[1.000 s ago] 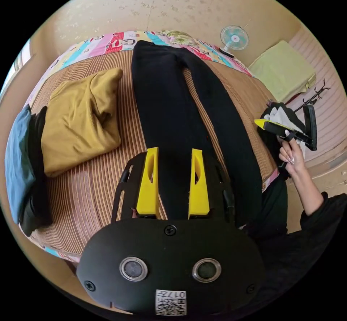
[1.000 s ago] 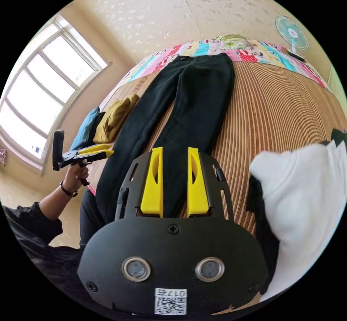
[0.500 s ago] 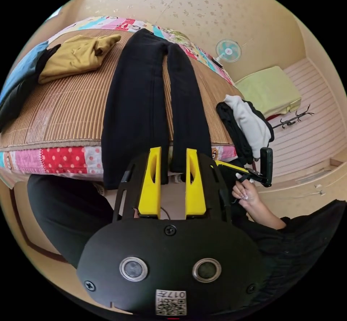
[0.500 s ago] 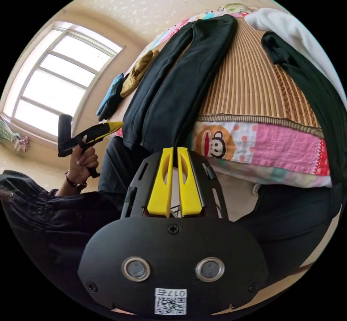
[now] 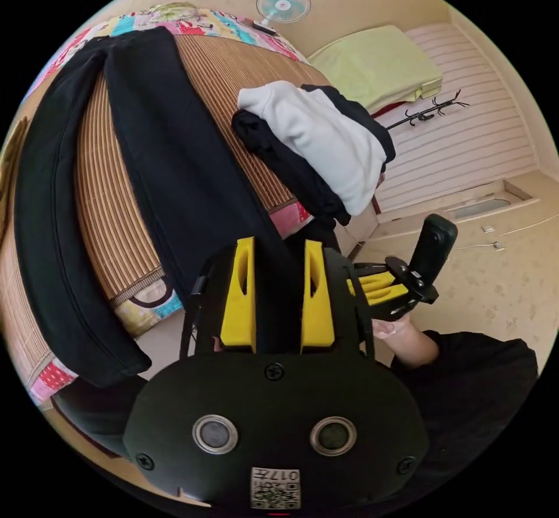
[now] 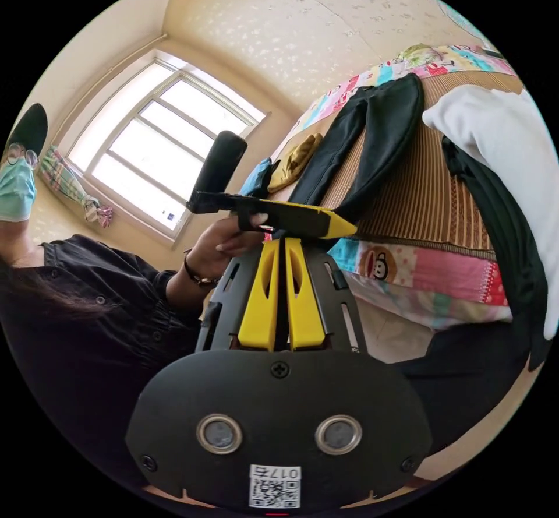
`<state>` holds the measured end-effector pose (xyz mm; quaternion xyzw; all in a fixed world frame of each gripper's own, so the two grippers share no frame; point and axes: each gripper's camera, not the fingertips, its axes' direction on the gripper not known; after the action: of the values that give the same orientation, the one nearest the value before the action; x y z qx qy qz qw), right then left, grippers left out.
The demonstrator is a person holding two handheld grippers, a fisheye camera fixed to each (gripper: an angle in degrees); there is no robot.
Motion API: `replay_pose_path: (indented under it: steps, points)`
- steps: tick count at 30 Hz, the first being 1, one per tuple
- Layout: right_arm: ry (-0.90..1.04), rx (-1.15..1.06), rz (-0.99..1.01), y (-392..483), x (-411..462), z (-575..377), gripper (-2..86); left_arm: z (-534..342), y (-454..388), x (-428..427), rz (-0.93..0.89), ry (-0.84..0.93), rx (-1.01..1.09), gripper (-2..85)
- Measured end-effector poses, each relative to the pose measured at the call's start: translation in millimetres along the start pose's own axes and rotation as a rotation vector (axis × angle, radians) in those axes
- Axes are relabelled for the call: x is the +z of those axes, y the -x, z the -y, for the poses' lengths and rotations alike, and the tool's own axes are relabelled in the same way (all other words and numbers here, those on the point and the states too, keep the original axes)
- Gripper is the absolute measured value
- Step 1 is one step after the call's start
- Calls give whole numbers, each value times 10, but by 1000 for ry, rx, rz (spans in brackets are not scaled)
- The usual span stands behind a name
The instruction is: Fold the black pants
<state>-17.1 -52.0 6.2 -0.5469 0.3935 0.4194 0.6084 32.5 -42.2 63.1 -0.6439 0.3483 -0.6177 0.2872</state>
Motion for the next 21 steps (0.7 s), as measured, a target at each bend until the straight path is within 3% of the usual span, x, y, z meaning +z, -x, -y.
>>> replay_pose_path:
  steps: [3, 5, 9, 11, 14, 17, 21]
  points:
    - [144, -51, 30, -68, 68, 164, 21, -122, 241, -170, 14, -20, -19, 37]
    - [203, -116, 138, -44, -27, 479, 29, -315, 578, -477, -84, -112, -63, 31]
    - [132, -54, -27, -251, -259, 1433, 104, -642, 1200, -1022, -334, -273, -158, 30]
    - [105, 37, -136, -632, -180, 2269, 147, -785, 1500, -1304, -411, -348, -176, 31]
    - [17, 237, -9, -1568, 29, 3235, 165, -822, 1795, -1521, -452, -378, -175, 33]
    - [-103, 448, -32, -2511, 230, 3800, 177, -826, 2041, -1688, -522, -399, -163, 33]
    - [-157, 560, -104, -3046, 604, 4094, 171, -844, 2247, -1839, -556, -388, -144, 31]
